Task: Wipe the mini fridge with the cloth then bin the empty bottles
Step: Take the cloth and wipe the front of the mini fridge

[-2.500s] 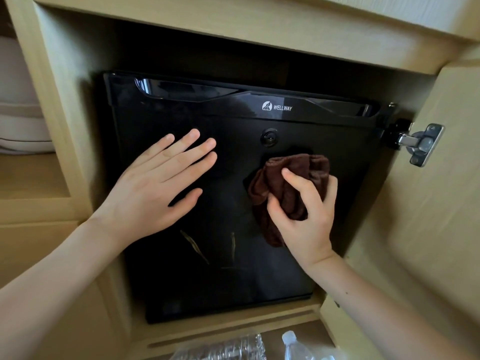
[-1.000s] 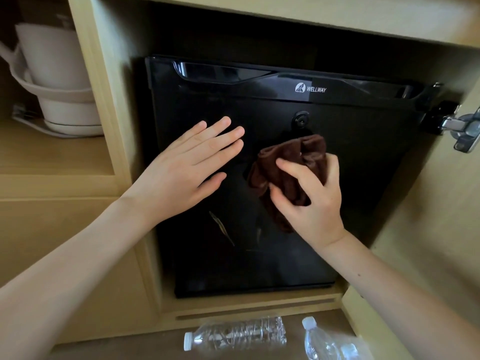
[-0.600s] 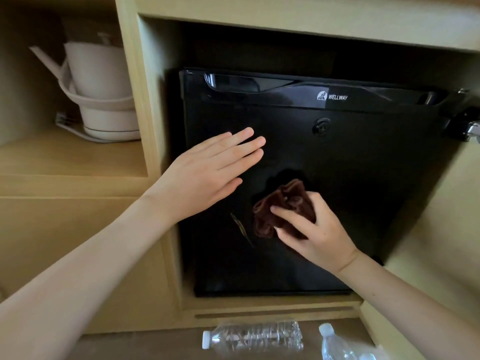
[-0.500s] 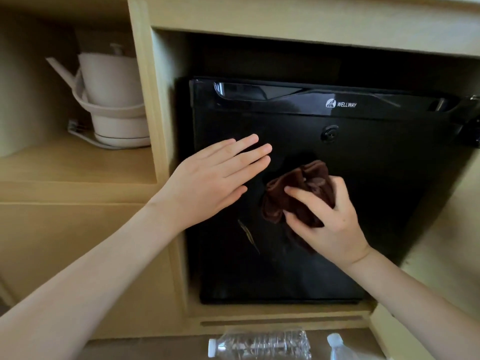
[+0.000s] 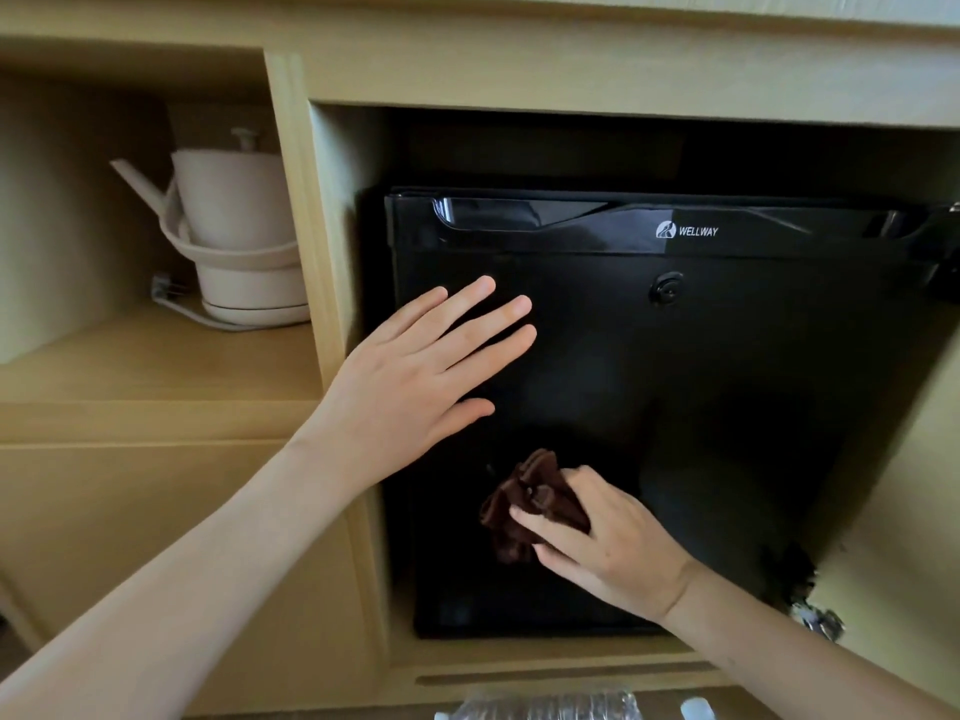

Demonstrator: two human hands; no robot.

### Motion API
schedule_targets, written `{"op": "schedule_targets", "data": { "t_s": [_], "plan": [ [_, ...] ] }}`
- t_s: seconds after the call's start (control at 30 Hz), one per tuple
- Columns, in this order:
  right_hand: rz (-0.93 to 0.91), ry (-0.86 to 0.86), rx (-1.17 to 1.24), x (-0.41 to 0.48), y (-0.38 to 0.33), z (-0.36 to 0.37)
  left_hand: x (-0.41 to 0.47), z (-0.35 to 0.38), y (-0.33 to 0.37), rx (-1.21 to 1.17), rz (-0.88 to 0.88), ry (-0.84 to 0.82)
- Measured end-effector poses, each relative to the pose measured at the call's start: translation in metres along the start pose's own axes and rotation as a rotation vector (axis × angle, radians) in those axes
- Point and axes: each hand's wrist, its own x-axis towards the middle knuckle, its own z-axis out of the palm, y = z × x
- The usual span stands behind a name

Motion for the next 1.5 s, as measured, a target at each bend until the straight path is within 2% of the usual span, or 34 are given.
{"op": "schedule_targets", "data": {
  "t_s": [0.07, 0.17, 0.23, 0.3, 0.37, 0.53, 0.67, 0.73, 0.9, 1.0, 1.17, 1.33, 1.5],
  "plan": [
    [0.092, 0.073, 0.013, 0.007, 0.002, -0.008, 0.001, -0.004, -0.004, 0.014, 0.035, -0.001],
    [0.248, 0.301, 0.093, 0.030, 0.008, -0.024, 0.001, -0.009, -0.013, 0.030, 0.084, -0.008],
    [0.296, 0.416, 0.138, 0.047, 0.012, -0.032, 0.000, -0.011, -0.015, 0.026, 0.086, -0.005],
    [0.316, 0.462, 0.158, 0.058, 0.009, -0.030, 0.000, -0.011, -0.015, 0.015, 0.082, -0.001],
    [0.294, 0.420, 0.149, 0.056, 0.000, -0.015, 0.000, -0.009, -0.015, 0.007, 0.081, -0.004],
    [0.051, 0.119, 0.038, 0.027, -0.021, 0.021, 0.000, -0.009, -0.015, 0.007, 0.068, -0.019],
    [0.056, 0.059, 0.083, 0.021, -0.019, 0.014, 0.000, -0.015, -0.018, 0.062, 0.101, -0.044],
    [0.125, 0.133, 0.118, 0.026, -0.015, 0.002, -0.003, -0.019, -0.025, 0.149, 0.104, -0.039],
    [0.363, 0.529, 0.146, 0.065, 0.015, -0.043, -0.013, -0.025, -0.038, 0.220, 0.062, -0.026],
    [0.385, 0.597, 0.118, 0.088, 0.023, -0.057, -0.013, -0.024, -0.039, 0.190, 0.061, -0.033],
    [0.316, 0.524, 0.146, 0.102, 0.006, -0.038, -0.014, -0.022, -0.040, 0.182, 0.052, -0.033],
    [0.198, 0.325, 0.090, 0.084, -0.025, 0.004, -0.014, -0.021, -0.040, 0.199, 0.057, -0.045],
    [0.082, 0.172, 0.089, 0.059, -0.026, 0.009, -0.013, -0.025, -0.039, 0.202, 0.048, -0.067]
  ]
}}
